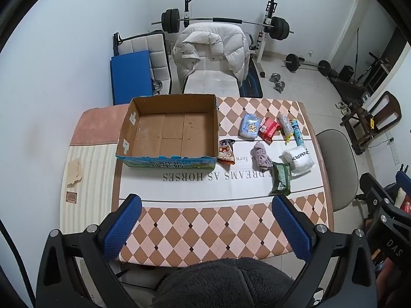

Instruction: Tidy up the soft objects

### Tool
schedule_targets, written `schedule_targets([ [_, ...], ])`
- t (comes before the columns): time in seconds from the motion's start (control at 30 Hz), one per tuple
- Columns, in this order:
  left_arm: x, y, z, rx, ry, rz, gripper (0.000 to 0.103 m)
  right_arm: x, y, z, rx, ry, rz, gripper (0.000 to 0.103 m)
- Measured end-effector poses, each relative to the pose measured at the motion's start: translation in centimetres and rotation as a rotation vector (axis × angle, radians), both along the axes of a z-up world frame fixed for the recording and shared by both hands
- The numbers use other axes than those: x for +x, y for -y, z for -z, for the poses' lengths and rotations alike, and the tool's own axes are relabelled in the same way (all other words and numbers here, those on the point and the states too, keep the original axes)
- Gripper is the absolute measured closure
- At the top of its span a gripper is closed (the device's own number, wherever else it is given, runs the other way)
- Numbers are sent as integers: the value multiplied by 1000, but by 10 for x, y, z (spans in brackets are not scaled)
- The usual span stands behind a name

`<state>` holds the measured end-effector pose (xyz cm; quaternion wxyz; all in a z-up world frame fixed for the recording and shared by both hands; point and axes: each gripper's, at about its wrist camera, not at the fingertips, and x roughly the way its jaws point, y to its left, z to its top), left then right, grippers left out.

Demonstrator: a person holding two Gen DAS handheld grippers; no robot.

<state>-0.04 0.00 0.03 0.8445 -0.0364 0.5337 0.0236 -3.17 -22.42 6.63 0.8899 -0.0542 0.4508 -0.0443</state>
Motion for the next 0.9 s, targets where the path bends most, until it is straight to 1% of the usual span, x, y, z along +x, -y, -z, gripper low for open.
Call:
schedule_targets([
  [0.53, 2, -1, -2, 4, 4, -6, 0, -5, 2, 1, 3, 10, -2, 0],
  [0.6, 4, 0, -6, 3, 6, -6, 0, -2, -4, -8, 3, 13, -4, 0],
  [0.73, 8, 0, -8, 2, 10, -5, 0, -2, -6, -13, 4, 16, -5, 0],
  [0.9, 4, 3, -8, 4, 18, -5, 0, -5, -5, -18, 7, 25, -14, 0],
])
